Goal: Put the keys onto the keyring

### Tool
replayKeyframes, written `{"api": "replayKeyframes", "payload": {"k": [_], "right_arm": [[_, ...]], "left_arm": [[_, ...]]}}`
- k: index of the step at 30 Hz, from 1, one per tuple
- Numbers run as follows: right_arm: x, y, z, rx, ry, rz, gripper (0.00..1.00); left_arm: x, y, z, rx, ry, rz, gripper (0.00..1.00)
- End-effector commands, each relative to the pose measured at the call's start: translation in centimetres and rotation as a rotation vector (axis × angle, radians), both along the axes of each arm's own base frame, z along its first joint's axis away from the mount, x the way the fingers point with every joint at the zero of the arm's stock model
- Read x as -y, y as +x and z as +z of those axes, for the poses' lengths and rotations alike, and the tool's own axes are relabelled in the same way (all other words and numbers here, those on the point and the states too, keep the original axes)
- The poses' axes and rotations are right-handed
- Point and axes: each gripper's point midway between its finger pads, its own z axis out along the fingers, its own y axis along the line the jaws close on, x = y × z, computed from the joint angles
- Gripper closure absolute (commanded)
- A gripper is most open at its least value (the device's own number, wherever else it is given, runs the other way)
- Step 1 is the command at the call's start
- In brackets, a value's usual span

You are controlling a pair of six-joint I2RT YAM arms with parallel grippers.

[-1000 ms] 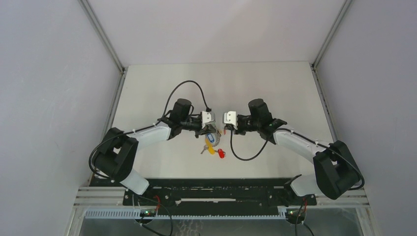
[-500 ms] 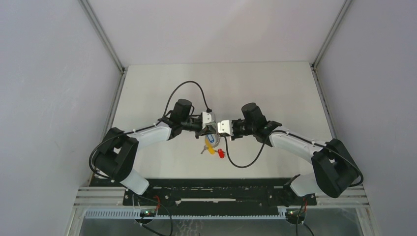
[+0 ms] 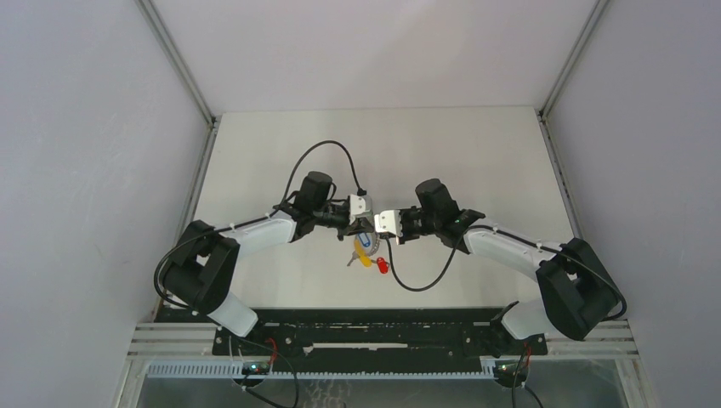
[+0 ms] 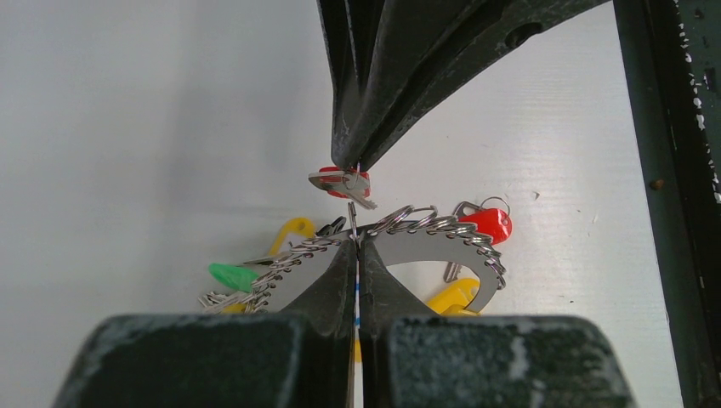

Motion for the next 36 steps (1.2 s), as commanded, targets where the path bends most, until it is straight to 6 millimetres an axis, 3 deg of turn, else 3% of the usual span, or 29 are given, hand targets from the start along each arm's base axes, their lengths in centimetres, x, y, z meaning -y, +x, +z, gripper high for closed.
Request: {"api": "replayKeyframes", "payload": {"k": [1,36], "right_arm": [[-1.0,0.1,1.6,0.031,0.034,0.046,1.00],[-1.6,0.6,2.8,-0.022,0.118,0.023,1.00]], "left_arm": [[0.9,0.5,1.8,0.060,-0.041,-0.040,1.00],[0.9,0.4,1.8,0.069,-0.041,-0.052,1.00]]}}
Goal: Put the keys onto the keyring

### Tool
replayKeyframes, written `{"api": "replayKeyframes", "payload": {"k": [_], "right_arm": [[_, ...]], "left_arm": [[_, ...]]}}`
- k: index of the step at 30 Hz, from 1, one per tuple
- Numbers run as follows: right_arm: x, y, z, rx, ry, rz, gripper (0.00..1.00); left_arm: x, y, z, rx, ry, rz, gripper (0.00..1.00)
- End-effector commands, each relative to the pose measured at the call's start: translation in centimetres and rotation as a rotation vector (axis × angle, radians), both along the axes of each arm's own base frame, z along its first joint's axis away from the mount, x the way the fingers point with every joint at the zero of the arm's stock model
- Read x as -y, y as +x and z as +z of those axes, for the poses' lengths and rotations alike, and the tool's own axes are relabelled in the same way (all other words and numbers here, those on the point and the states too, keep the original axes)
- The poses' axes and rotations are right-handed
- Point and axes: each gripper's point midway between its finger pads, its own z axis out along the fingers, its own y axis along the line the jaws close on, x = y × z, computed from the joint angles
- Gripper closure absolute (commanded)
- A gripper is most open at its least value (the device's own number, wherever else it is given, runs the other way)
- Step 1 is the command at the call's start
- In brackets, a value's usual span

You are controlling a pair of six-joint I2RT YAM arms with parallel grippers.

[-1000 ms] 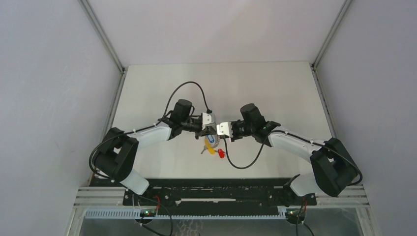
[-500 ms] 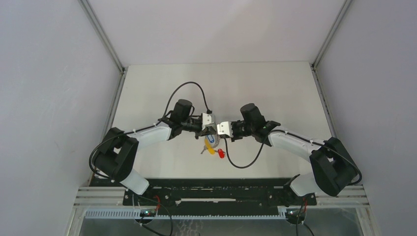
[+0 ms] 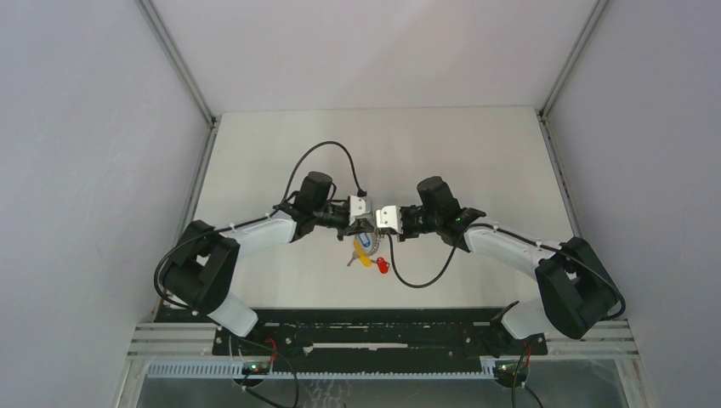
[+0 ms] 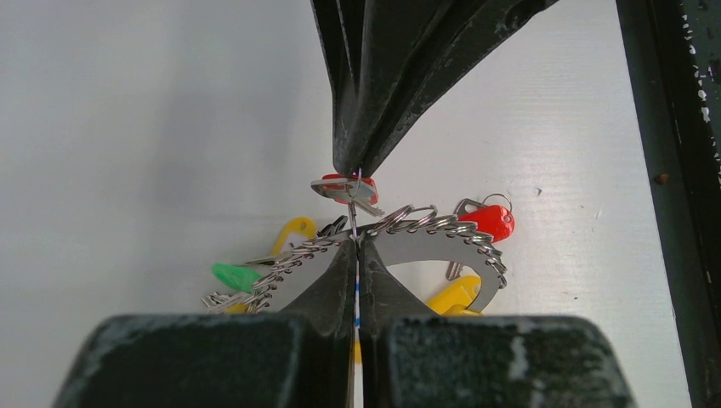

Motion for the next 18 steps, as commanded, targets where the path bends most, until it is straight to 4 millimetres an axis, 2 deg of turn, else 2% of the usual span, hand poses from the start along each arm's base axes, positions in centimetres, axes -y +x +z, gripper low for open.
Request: {"api": "replayKeyframes", "payload": {"k": [1,18], "right_arm": [[-1.17,0.72,2.29,0.032,0.063,0.021,1.00],[-1.30,0.31,1.74,-0.024,0.045,0.042,1.00]], "left_arm": [[0.99,0.39,1.91,0.053,-0.045,-0.041,1.00],[0.98,0.36,1.85,0.051,-0.043,-0.043,1.00]]}}
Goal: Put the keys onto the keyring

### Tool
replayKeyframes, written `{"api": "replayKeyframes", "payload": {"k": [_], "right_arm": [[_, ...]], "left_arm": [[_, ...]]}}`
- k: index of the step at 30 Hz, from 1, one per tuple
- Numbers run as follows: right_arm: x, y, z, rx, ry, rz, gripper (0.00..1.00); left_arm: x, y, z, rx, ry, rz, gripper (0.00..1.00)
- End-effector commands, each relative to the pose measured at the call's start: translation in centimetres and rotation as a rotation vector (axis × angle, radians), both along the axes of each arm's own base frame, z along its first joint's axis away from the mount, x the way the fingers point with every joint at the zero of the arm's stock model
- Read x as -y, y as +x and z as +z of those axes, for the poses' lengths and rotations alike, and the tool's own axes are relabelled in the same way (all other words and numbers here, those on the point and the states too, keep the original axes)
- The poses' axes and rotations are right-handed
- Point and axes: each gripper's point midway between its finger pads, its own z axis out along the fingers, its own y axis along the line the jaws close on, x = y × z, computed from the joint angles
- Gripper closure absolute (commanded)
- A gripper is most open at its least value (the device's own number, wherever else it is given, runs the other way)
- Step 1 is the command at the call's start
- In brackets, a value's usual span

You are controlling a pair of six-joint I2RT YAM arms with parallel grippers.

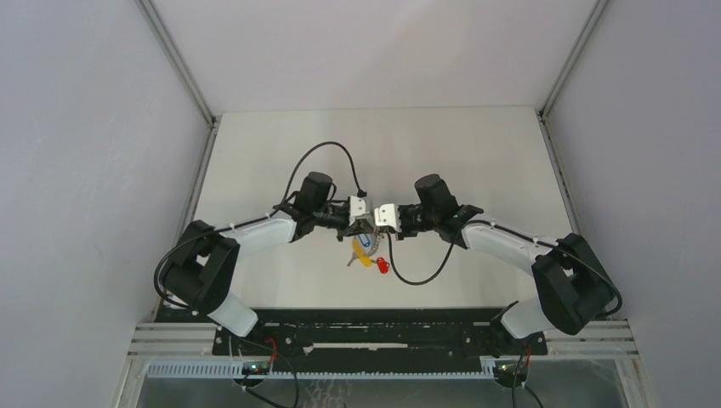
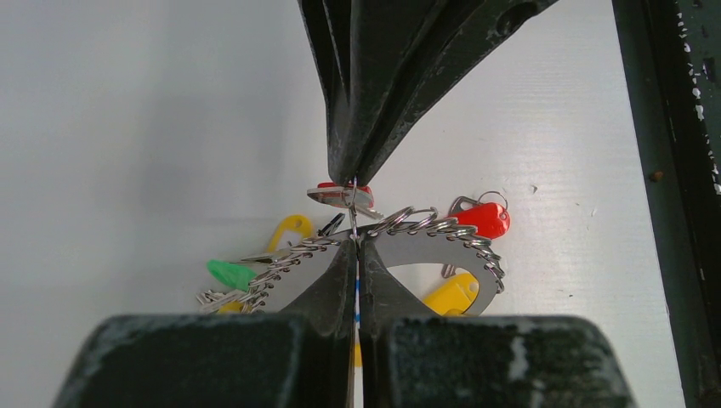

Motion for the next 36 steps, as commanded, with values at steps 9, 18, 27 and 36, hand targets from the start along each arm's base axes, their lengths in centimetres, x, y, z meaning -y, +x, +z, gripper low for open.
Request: {"api": "replayKeyframes", "payload": {"k": [9,18,27,36], "right_arm": [[-0.56,0.25,2.34,-0.019,0.057,0.009,1.00],[-0.57,0.36,2.59,-0.023,0.069,0.003,1.00],[-0.58,0.95,2.52,-0.016,0.067,-0.023,1.00],[-0.56,1.12,2.37,-0.018,0.066,-0.029,1.00]], "left_arm": [[1.03,0.60,2.00,0.064,-0.046,-0.037,1.00],[1.01,0.51,2.07,0.064,-0.049,-0.039,1.00],[1.02,0.50,2.06,0.065,-0.049,-0.041,1.00],[1.07,0.45,2.17,0.067,-0.052,-0.044,1.00]]}}
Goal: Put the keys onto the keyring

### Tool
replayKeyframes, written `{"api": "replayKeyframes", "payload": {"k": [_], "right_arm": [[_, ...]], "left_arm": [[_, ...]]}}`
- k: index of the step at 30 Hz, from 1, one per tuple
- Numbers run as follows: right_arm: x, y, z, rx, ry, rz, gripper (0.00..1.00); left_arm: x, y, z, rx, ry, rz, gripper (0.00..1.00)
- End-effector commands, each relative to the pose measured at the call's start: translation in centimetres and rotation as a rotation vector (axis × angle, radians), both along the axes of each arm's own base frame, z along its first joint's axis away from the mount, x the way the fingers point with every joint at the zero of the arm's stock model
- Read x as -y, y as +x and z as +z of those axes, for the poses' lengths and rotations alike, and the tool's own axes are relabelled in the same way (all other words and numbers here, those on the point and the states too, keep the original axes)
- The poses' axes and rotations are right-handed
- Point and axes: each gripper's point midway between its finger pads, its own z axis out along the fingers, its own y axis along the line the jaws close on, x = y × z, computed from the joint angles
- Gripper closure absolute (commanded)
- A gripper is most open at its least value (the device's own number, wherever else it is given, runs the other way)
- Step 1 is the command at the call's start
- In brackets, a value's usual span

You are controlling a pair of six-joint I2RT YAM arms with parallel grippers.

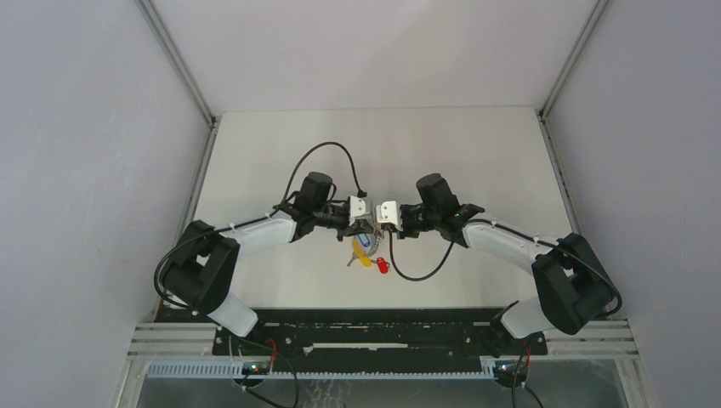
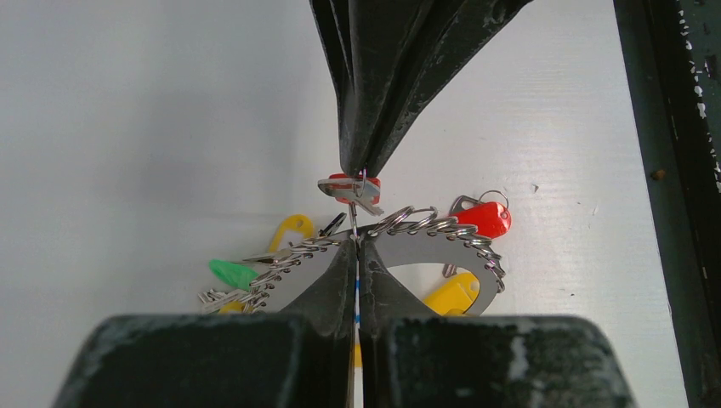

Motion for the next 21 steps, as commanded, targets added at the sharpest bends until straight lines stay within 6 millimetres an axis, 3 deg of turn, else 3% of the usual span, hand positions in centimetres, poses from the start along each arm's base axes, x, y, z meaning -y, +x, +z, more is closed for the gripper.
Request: {"api": "replayKeyframes", "payload": {"k": [1,21], "right_arm": [[-1.05,1.41,2.66,0.053,0.060,-0.005,1.00],[-1.06,0.99,2.28,0.016,0.047,0.008,1.00]], "left_arm": [[1.03,0.44,2.15,0.060,-0.052,-0.041,1.00],[1.03,0.63,2.19,0.066,-0.050,-0.035,1.00]]}}
